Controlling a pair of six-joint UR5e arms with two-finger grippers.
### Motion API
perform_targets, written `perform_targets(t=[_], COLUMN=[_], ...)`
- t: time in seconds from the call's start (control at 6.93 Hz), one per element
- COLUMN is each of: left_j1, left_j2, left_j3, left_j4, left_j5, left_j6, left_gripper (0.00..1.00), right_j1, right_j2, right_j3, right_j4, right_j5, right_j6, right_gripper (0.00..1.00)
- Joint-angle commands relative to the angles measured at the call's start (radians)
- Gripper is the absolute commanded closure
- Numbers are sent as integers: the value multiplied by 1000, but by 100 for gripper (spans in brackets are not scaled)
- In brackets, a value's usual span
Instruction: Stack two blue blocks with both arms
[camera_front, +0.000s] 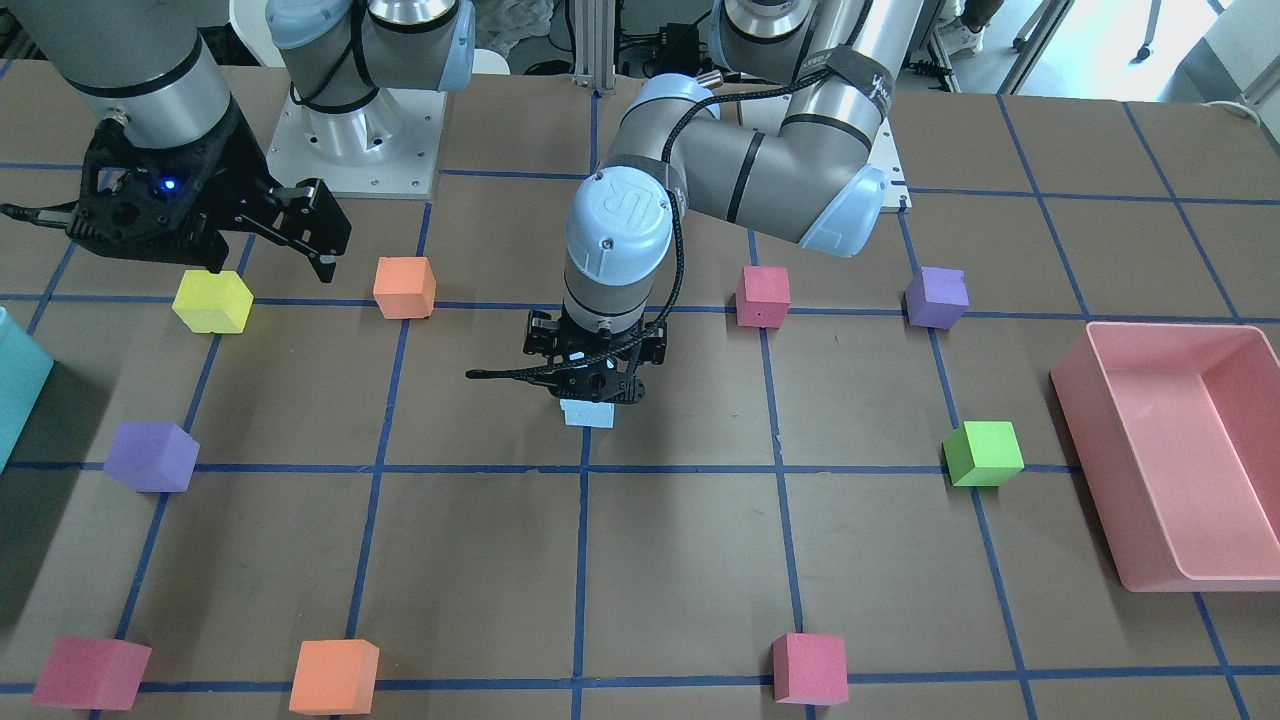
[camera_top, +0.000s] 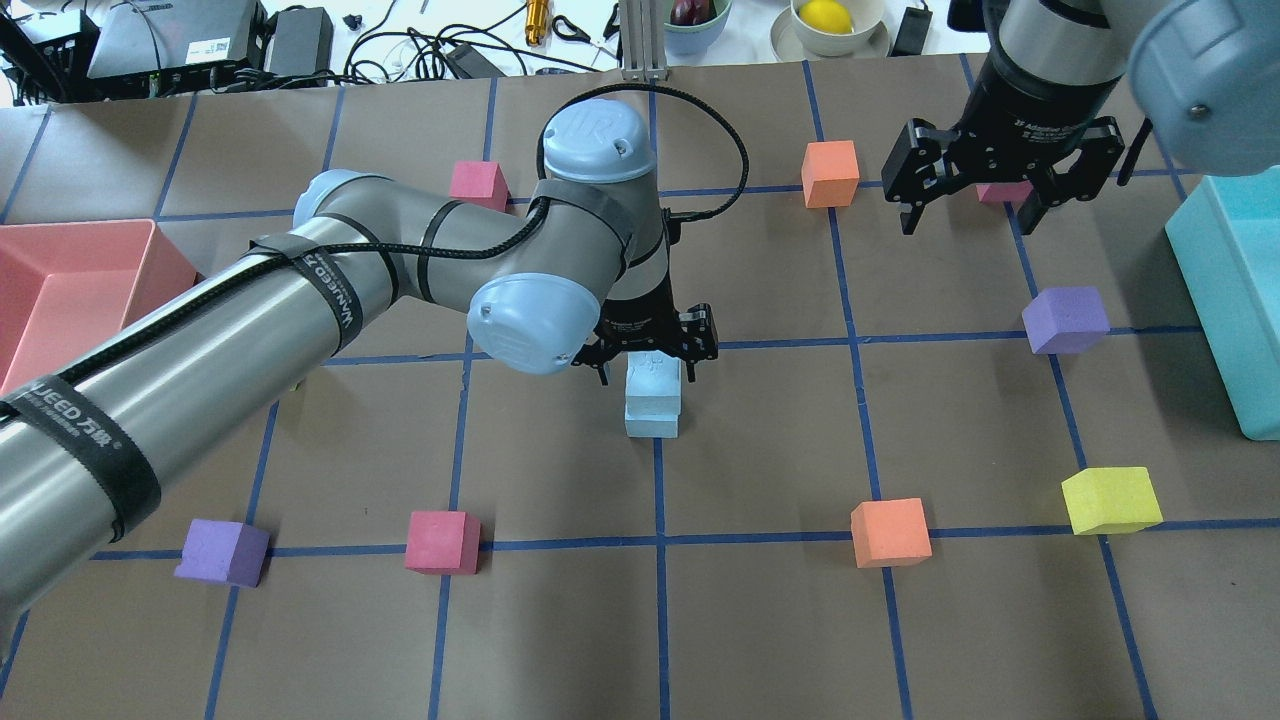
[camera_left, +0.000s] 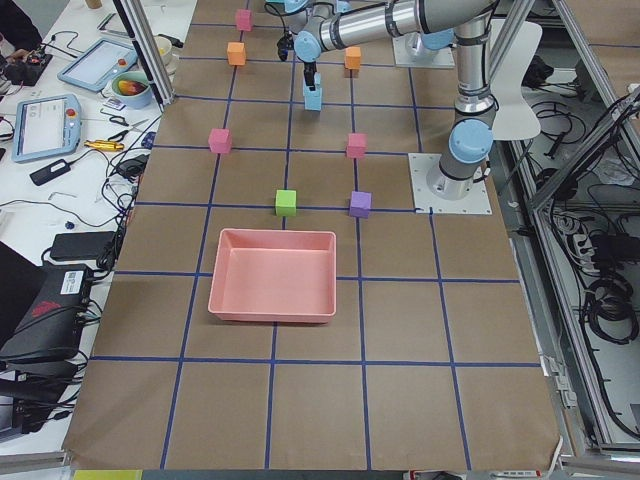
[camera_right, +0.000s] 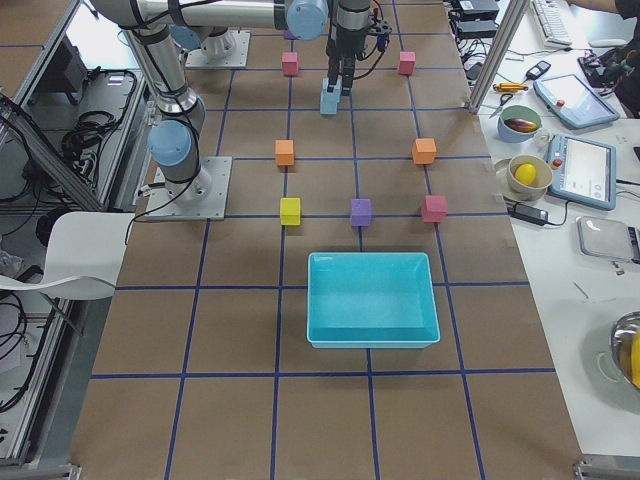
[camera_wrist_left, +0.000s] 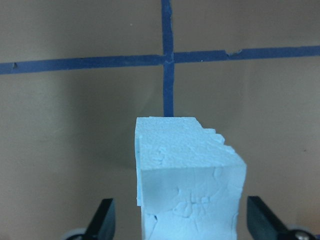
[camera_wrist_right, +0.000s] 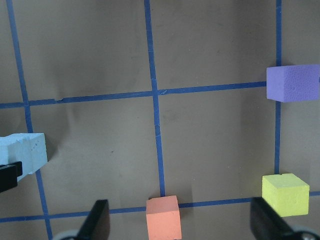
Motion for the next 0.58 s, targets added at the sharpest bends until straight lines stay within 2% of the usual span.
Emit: perform_targets(t=[0.0,0.14,0.29,0.43], left_j1=[16,23,42,75], left_j2=[70,130,190,254], left_j3=[29,60,96,107], left_j4=[-37,-155,-289,-351], left_j5=[4,17,81,98], left_j6=[0,4,15,36], left_gripper=[0,0,0,0], right_j1=[4,5,10,9], right_j2=[-12,-11,-8,-12], right_j3=[-4,5,0,-6], right_j4=[13,7,3,9], right_j5=[5,14,0,5], right_j6=[1,1,-1,-1], right_gripper=[0,0,0,0])
